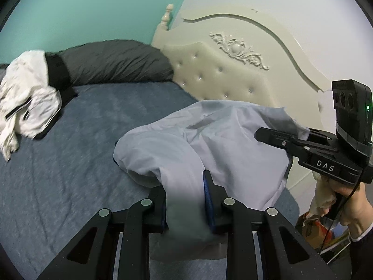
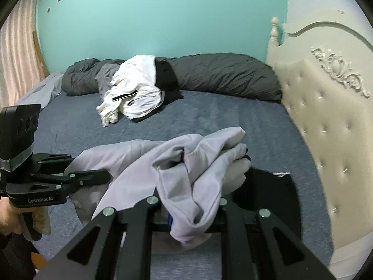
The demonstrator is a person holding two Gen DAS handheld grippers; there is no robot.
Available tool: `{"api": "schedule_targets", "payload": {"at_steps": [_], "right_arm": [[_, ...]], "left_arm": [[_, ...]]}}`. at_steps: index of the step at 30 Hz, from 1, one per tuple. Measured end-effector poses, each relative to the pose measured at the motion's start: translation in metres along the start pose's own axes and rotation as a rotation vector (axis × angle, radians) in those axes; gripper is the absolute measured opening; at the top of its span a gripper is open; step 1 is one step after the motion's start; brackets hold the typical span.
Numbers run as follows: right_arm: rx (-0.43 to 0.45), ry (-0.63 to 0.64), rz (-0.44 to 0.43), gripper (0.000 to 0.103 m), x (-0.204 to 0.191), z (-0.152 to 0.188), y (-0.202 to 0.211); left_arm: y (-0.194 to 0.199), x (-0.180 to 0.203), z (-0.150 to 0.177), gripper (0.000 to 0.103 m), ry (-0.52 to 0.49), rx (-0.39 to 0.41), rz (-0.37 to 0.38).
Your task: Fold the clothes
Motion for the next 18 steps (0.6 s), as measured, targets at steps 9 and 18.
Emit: {"api": "schedule_targets", "payload": {"at_steps": [9,18], "right_arm": [[0.044,0.009,0.097,0.015,0.094,-0.014,0.009],[-0.048,-0.027,0.197,0.015,0.185,0.056,-0.039]], "left_arm": [[-0.087,0.056,-0.042,0.027,-0.031,0.05,0.018],[-0.216,0.083,0.043,0.027,-0.037,-0.103,0.003]]}}
Point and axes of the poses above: each gripper's, at about its wrist camera, not at the fingertips, and y roughly against the way its jaws point, x to its right, z to its underside, the point moved 1 cm from there along -y, roughly the way its jaws point, and after that the axes turned 3 degrees about y, right-handed, at the moved point
